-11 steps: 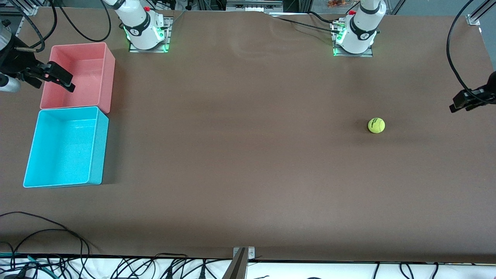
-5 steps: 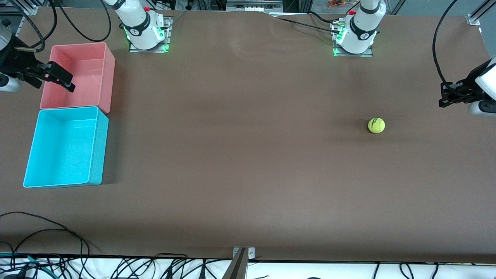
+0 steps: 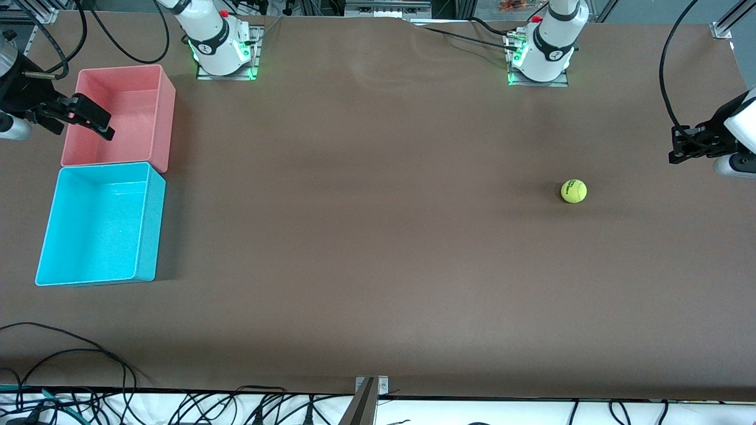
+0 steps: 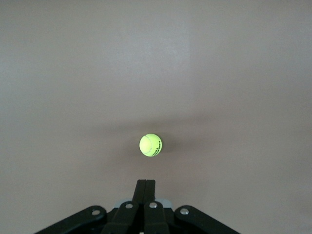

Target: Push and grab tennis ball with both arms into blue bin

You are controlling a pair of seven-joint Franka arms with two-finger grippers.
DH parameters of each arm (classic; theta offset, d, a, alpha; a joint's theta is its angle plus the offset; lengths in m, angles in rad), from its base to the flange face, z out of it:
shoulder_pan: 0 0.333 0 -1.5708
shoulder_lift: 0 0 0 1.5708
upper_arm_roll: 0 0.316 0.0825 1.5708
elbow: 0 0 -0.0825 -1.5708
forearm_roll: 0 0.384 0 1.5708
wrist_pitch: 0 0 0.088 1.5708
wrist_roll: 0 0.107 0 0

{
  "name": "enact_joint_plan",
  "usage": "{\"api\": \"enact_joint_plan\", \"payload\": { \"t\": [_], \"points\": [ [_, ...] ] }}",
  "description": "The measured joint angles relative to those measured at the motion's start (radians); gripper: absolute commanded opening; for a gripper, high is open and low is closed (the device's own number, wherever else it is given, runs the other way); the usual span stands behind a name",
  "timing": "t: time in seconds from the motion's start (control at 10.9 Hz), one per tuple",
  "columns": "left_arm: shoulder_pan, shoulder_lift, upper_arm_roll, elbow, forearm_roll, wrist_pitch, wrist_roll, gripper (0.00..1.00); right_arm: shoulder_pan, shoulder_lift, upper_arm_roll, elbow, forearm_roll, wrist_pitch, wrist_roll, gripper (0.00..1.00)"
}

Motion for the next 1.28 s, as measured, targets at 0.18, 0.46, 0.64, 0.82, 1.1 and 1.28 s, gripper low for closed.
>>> {"api": "enact_joint_plan", "payload": {
  "t": [0.18,0.46,0.64,0.82,1.1,1.28],
  "points": [
    [0.006,0.003,0.006,0.0,0.0,-0.004,-0.099,0.0,0.0,0.0,0.0,0.0,0.0,0.0,0.0,1.0],
    [0.083,0.031,0.018,-0.015,-0.023,-0.011,-0.484,0.0,0.0,0.0,0.0,0.0,0.0,0.0,0.0,1.0],
    [0.131,0.067,0.022,-0.026,-0.047,-0.001,-0.707,0.0,0.0,0.0,0.001,0.001,0.0,0.0,0.0,1.0],
    [0.145,0.075,0.022,-0.084,-0.069,0.085,-0.888,0.0,0.0,0.002,0.001,0.001,0.0,0.0,0.0,1.0],
    [0.171,0.049,0.021,-0.299,-0.07,0.353,-0.965,0.0,-0.002,0.021,-0.001,0.001,0.0,0.0,0.0,1.0],
    [0.196,0.044,0.021,-0.449,-0.071,0.527,-0.98,0.0,-0.003,0.033,-0.004,0.001,-0.012,0.001,-0.006,1.0]
  ]
}}
